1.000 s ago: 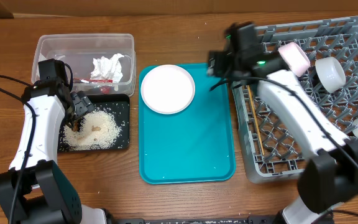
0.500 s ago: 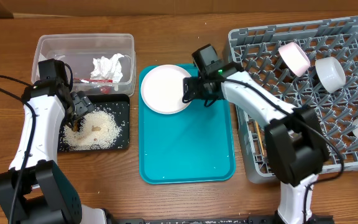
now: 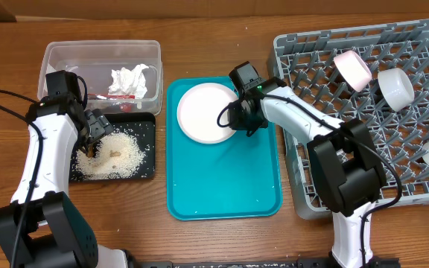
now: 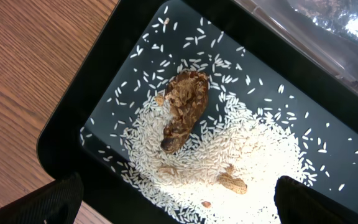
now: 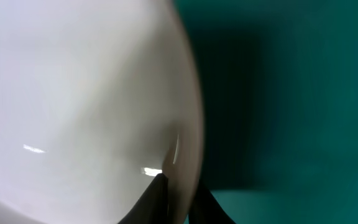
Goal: Sort waste into correct bins and load items into the dishwasher
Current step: 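Grasp the white plate rim with right gripper and lift it, then carry the white plate to the back of the dish rack with right gripper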
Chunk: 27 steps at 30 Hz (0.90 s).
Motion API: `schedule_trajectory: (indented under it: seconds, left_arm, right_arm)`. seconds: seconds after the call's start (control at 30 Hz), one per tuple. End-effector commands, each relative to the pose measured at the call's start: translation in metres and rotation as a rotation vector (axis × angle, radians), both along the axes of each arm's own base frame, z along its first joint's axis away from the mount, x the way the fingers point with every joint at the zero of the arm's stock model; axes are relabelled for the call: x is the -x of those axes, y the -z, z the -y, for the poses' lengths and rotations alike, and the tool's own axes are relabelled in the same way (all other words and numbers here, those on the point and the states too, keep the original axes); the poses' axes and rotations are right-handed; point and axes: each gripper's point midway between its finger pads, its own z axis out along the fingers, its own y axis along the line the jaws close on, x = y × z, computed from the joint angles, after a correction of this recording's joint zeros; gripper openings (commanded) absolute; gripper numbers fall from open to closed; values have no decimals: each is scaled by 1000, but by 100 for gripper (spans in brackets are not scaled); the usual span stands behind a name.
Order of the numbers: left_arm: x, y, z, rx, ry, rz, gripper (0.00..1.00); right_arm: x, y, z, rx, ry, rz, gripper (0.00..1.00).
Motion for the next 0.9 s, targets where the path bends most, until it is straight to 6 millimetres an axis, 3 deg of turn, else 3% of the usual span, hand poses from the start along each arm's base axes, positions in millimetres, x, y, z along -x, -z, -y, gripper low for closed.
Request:
schedule_trajectory:
  seconds: [0.0,0.07,0.17,0.37,0.4,0.43,0.5,0.53,0.6,0.73,0.87]
  left_arm:
    - [2,4,-1,-1,5,-14,100]
    - [2,4,-1,-1,5,-14,100]
    - [2,4,-1,-1,5,-14,100]
    - [2,4,-1,-1,5,-14,100]
    - [2,4,-1,-1,5,-14,100]
    - [2,4,-1,-1,5,-14,100]
    - [2,4,-1,-1,5,-14,100]
    - [2,4,-1,-1,5,-14,100]
    - [2,4,-1,-1,5,-14,100]
    - [2,4,-1,-1,5,-14,100]
    - [2,4,-1,-1,5,-14,100]
  right_arm:
    - [7,3,1,16,-6,-26,10]
    - [15,1,6,33,-5,-58,4]
    - [15,-11,10,35,4,-60,4]
    - [-18,-96,27,10,23,129,4]
    - [-27,-130,32,-8,5,214,4]
    - [-32,-147,38,-7,11,259,4]
    - [-41,-180,59,30,63,357,4]
    - [-48,-202,80,83,117,434,4]
    - [-56,-224,111,169,197,521,4]
    - [-68,-257,180,390,379,653,4]
    - [-66,-272,238,625,482,687,4]
